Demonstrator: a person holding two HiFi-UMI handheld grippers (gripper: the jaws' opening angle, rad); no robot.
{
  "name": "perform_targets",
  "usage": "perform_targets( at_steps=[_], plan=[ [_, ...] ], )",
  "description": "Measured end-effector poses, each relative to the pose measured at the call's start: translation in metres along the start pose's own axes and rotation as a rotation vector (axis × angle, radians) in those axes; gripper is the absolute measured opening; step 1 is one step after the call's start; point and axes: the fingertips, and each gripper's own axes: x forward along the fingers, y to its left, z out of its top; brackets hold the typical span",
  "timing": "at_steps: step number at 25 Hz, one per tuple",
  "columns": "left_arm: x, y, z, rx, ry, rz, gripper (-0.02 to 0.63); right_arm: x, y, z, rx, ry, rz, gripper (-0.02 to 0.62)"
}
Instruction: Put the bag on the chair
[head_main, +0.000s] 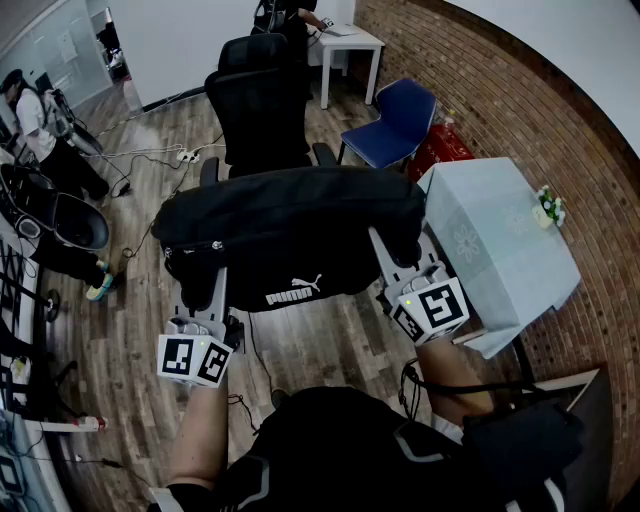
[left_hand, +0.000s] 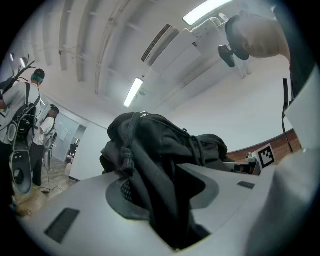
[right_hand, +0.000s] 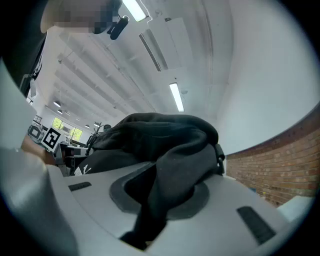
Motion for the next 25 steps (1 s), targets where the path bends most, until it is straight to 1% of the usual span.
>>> perform_targets(
  at_steps=[10, 19, 25],
  plan=[
    [-0.002, 0.007, 0.006, 0.001, -0.013, -0.007, 0.171, 0.005, 0.007, 0.005, -0.003, -0.010, 0.000, 0.071],
    [-0.006, 0.013, 0.007, -0.005, -0.025, -0.027, 0.171, 0.007, 0.012, 0.003, 0.039, -0.029, 0.015, 0.072],
    [-0.020, 0.029, 0.006, -0.008, -0.009, -0.034, 0.171, 0.011, 0.032, -0.005, 0.060, -0.012, 0.014, 0.072]
  ],
)
